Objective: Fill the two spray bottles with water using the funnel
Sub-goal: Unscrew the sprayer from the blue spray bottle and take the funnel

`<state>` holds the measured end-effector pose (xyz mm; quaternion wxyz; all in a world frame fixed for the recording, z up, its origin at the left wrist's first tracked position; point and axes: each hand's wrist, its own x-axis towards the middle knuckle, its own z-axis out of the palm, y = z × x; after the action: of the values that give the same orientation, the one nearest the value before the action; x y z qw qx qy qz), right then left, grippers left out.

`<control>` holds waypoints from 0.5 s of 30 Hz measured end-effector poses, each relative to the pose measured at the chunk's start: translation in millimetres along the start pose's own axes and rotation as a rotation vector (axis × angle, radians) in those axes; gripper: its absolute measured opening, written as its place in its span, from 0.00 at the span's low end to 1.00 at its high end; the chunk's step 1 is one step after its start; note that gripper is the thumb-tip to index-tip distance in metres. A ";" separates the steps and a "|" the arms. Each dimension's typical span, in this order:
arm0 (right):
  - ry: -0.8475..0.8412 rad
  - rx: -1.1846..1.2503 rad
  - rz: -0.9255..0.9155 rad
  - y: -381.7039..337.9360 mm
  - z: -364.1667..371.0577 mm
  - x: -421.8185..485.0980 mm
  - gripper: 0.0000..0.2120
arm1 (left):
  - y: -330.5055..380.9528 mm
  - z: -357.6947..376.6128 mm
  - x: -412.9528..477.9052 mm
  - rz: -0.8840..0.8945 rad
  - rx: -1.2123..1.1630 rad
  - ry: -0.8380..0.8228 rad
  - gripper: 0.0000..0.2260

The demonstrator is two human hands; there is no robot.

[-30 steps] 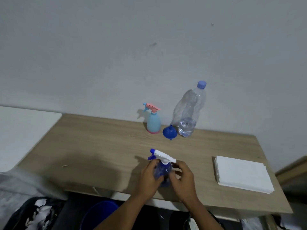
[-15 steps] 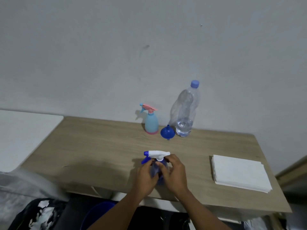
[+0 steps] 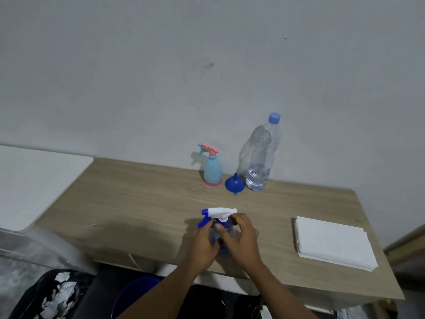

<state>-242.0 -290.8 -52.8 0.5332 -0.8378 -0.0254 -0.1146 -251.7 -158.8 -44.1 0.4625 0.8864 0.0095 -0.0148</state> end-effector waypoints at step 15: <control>0.058 -0.032 0.110 -13.7 8.4 2.7 0.13 | -5.7 1.1 3.9 -0.034 -0.012 -0.031 0.20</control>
<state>-240.2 -277.6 -43.4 0.5259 -0.8425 0.0378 -0.1099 -248.0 -156.5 -49.6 0.4676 0.8830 0.0173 -0.0364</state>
